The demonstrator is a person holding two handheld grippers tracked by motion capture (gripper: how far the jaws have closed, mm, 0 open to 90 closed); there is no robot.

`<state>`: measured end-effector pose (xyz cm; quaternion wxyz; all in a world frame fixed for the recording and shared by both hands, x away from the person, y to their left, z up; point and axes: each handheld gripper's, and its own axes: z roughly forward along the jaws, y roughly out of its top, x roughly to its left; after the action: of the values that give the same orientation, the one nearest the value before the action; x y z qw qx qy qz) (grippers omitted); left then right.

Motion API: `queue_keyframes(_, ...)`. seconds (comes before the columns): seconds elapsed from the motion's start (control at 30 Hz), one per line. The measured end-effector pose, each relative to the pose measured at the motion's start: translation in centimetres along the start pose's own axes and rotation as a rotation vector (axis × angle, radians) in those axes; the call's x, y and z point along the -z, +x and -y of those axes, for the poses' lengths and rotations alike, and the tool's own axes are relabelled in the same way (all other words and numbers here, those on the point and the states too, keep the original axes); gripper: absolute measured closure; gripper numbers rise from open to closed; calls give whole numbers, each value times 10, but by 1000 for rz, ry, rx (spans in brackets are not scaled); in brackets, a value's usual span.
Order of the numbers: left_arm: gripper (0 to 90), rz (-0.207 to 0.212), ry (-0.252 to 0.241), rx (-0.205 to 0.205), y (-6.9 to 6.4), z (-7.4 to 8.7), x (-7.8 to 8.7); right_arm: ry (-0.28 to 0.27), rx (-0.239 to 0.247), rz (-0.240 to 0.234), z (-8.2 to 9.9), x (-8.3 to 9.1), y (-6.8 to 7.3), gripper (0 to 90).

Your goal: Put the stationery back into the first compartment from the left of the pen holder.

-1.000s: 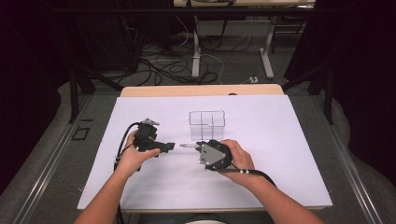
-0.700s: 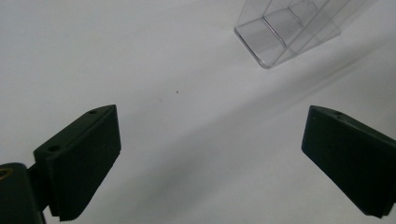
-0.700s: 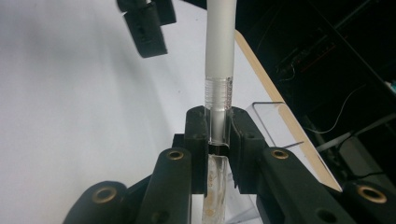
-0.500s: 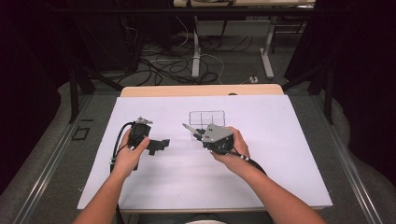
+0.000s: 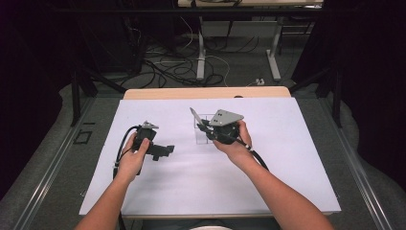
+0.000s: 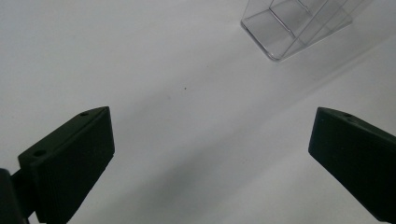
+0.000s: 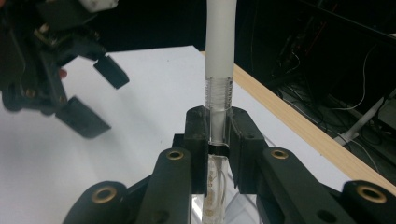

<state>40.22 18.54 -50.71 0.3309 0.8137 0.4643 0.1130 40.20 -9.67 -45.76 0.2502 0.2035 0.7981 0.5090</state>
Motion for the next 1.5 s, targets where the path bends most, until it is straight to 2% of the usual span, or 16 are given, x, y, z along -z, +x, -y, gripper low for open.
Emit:
queue_keyframes(0.2, 2, 1, -1, -11, 0, 0, 0, -24, -45, 16, -11, -7, -8, 794)
queue_keyframes(0.3, 2, -1, -4, 1, -1, 0, -1, -29, -61, 20, -13, -11, -11, 794)
queue_keyframes(0.37, 2, 1, -2, -10, 0, 0, 0, -31, -67, 26, -14, -14, -13, 794)
queue_keyframes(0.5, 2, 2, -7, -5, 0, 0, 0, -38, -90, 34, -16, -20, -16, 794)
queue_keyframes(0.53, 2, 8, 6, -1, 1, 0, 1, -38, -95, 34, -16, -21, -17, 794)
queue_keyframes(0.67, 2, 1, -4, 4, 1, 0, 0, -33, -131, 37, -16, -27, -21, 794)
queue_keyframes(0.9, 2, 10, 1, -2, 2, 0, 0, -53, -184, 55, -14, -39, -28, 794)
queue_keyframes(0.93, 2, 11, 9, 8, 2, 0, 1, -58, -194, 57, -13, -41, -29, 794)
queue_keyframes(1.03, 2, 9, -2, 5, 3, 1, 1, -62, -227, 63, -10, -45, -32, 794)
queue_keyframes(1.07, 2, 8, -4, 5, 3, 1, 1, -44, -237, 68, -9, -45, -32, 794)
queue_keyframes(1.1, 2, 12, -12, 8, 3, 1, 1, -60, -245, 72, -8, -48, -33, 794)
queue_keyframes(1.23, 2, 11, -10, 9, 3, 1, 1, -50, -262, 79, -4, -52, -35, 794)
queue_keyframes(1.27, 2, 11, -12, 6, 4, 1, 1, -26, -259, 79, -3, -51, -35, 794)
queue_keyframes(1.3, 2, 12, -7, 9, 3, 1, 1, -37, -270, 78, -2, -53, -35, 794)
queue_keyframes(1.5, 2, 11, -7, 7, 3, 1, 1, 6, -281, 81, 3, -56, -34, 794)
